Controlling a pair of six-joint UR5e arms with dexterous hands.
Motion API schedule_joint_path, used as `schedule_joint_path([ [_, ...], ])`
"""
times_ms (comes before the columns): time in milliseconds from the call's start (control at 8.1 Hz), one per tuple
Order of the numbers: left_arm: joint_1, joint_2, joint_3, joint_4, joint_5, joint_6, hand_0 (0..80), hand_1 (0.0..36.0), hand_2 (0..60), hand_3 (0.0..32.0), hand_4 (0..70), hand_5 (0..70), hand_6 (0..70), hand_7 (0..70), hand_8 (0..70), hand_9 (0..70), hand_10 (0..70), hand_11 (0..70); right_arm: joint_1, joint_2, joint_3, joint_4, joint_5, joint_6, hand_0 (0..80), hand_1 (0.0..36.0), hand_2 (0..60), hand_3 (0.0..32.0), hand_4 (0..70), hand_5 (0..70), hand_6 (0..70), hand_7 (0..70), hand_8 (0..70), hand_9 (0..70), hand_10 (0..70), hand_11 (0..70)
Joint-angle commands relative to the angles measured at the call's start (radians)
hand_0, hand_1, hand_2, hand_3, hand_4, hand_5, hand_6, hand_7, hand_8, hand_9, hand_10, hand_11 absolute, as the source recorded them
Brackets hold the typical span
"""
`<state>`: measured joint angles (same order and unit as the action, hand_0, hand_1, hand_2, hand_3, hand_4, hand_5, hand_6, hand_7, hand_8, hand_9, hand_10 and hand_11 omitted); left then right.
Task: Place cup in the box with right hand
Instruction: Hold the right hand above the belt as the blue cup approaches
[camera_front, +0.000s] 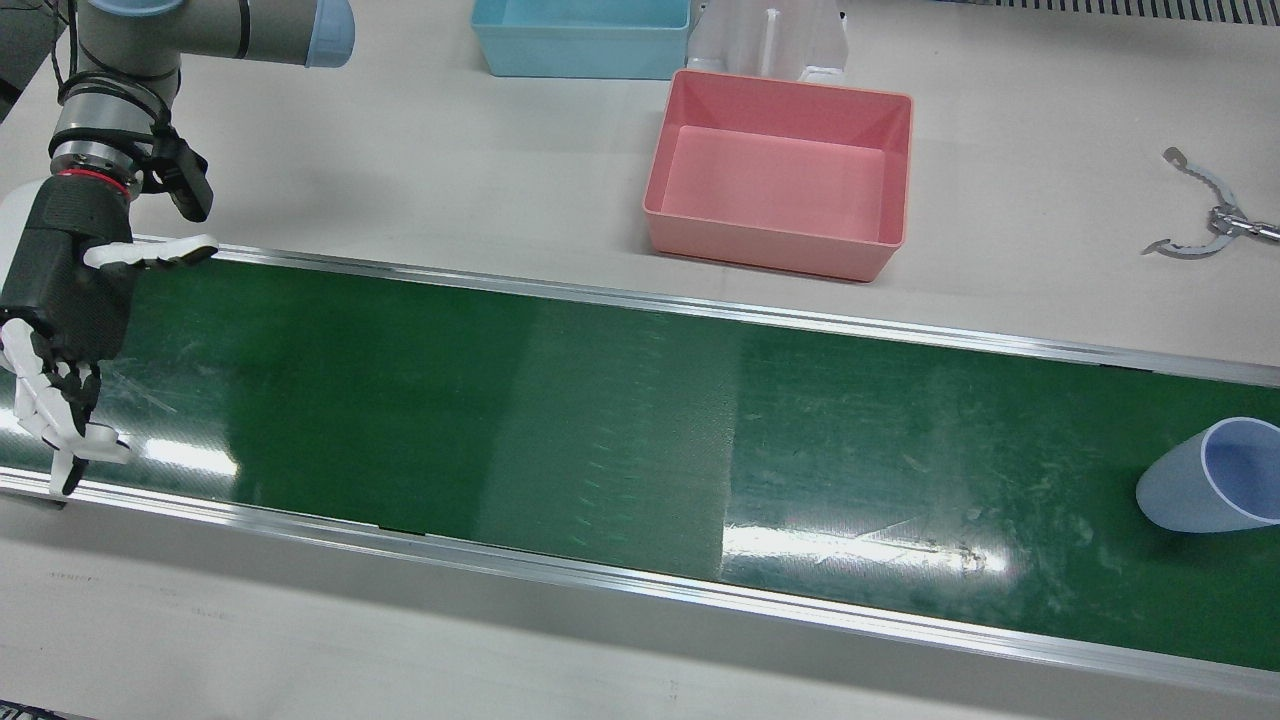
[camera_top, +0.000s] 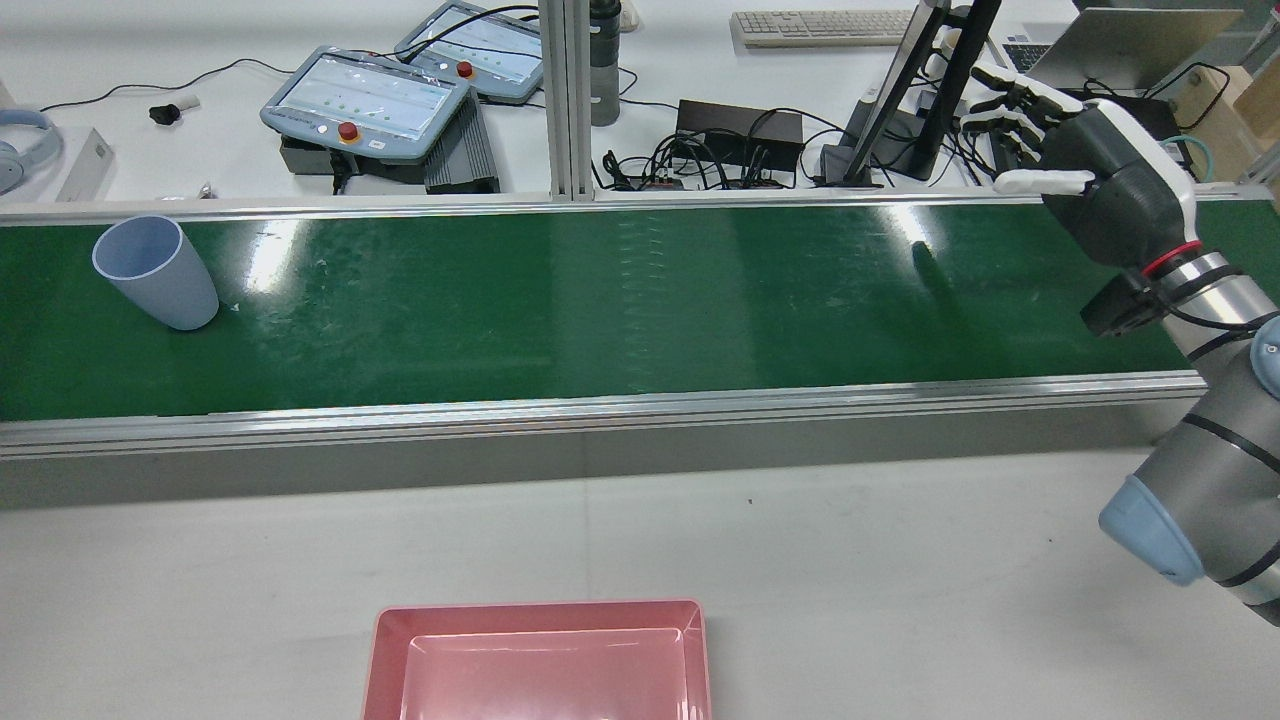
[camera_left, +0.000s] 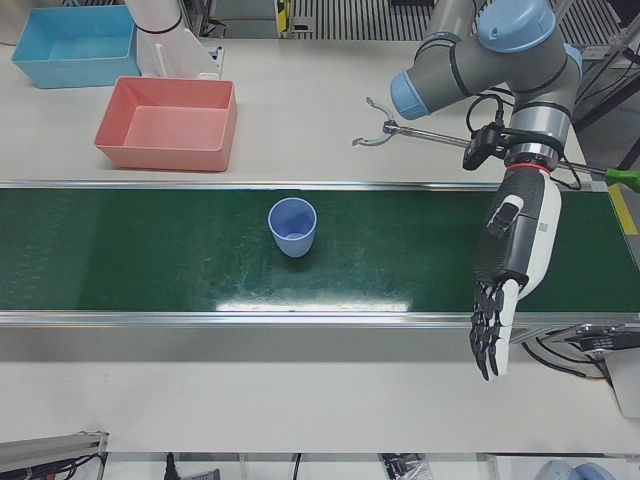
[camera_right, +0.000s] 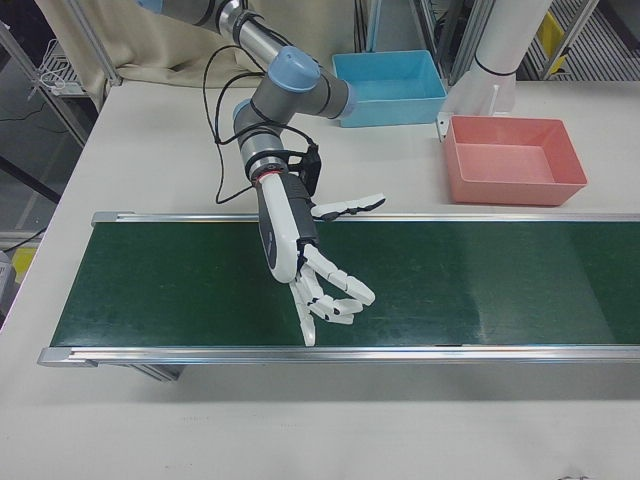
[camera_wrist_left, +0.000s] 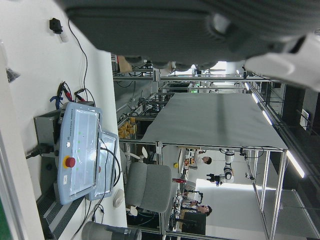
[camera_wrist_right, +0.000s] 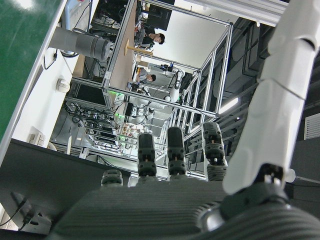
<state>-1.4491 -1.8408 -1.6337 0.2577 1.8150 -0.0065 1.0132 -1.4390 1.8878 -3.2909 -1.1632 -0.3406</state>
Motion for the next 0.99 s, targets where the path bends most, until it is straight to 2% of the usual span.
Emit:
schedule_joint_path([
  [0,-0.001,0.000,0.000,0.000,0.000,0.000,0.0,0.0,0.0,0.0,0.0,0.0,0.0,0.0,0.0,0.0,0.0,0.0,-0.002,0.003,0.000,0.002,0.000,0.000,51.1,20.9,4.1,0.0,0.0,6.1,5.8,20.0,3.0,8.7,0.0,0.0],
  [370,-0.001,0.000,0.000,0.000,0.000,-0.001,0.0,0.0,0.0,0.0,0.0,0.0,0.0,0.0,0.0,0.0,0.0,0.0,-0.001,0.015,-0.001,0.000,-0.001,0.000,50.9,20.9,4.6,0.0,0.0,6.2,6.7,24.3,4.5,11.3,0.0,0.0],
  [864,0.001,0.000,0.000,0.000,0.000,0.000,0.0,0.0,0.0,0.0,0.0,0.0,0.0,0.0,0.0,0.0,0.0,0.0,-0.015,0.017,-0.009,-0.001,-0.001,0.000,50.7,20.8,5.3,0.0,0.0,6.2,7.1,26.2,5.1,12.5,0.0,0.1],
])
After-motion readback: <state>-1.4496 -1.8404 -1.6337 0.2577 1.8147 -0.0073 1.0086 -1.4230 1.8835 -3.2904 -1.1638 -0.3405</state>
